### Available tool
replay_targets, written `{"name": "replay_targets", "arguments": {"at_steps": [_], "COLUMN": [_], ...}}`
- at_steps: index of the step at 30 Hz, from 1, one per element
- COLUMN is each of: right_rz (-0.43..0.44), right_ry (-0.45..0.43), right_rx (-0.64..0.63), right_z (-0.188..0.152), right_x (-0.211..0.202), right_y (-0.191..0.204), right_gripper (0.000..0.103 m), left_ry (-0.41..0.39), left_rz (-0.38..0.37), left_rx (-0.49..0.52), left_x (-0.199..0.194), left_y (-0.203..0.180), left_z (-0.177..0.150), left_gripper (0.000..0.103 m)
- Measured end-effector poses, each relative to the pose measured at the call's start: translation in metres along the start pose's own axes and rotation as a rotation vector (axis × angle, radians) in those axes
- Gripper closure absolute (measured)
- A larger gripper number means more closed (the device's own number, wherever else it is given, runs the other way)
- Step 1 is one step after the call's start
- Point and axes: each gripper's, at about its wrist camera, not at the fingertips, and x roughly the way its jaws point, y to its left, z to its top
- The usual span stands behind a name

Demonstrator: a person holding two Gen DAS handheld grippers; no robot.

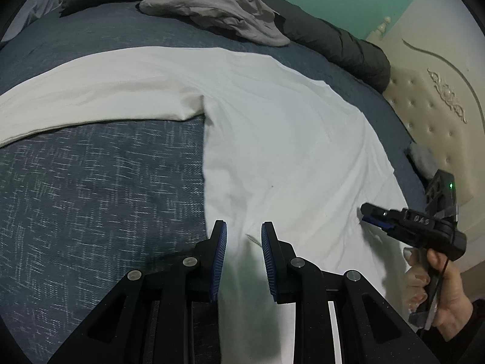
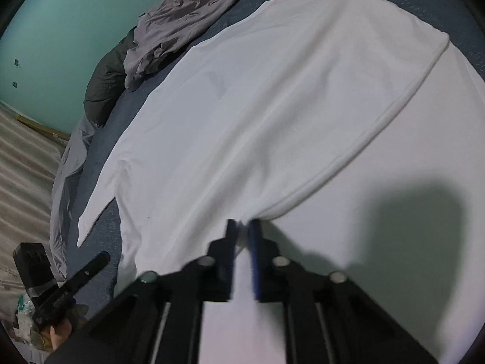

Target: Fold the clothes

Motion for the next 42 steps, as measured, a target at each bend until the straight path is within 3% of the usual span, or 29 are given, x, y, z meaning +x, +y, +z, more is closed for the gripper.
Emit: {"name": "replay_targets", "arguments": {"at_steps": [12,19,26,32,39,42], "right_rz": [-0.108,-0.132,-0.009,0.014,0.096,0.112], "right_ry": [0.002,-0.047,0.023,0.134,0.140,0.086], "right_rx": [0.050,-0.012,-0.125,-0.170,-0.192,-0.209], "right_z": [-0.016,-0.025,-0.046,-0.084,-0.092,-0.083], "right_x": [-0.012,-0.033,-0.007,0.035,0.029,0.010], "right_y": [-0.011,0.004,0.055,0.074,0.080,0.080], "right_gripper": [0.101,0.099,0.099,0.098,0.096,0.095], "left_ry": [-0.009,-0.004,-0.009,-0.009,-0.010,-0.016], "left_rz": [-0.014,-0.013,-0.011,-0.012,-0.009,-0.010], "left_rx": [-0.005,-0.010,-0.022,-0.036,-0.041,-0.050], "left_x": [-0.001,-0.001,-0.003,-0.006,-0.009,-0.012], "left_y": [0.000,0.005,0.012,0.019,0.024,0.027], "left_z": [0.005,0.004,0.004,0.002,0.000,0.001], "left_gripper": [0.077,0.077,0.077,0.077,0.077,0.077]}}
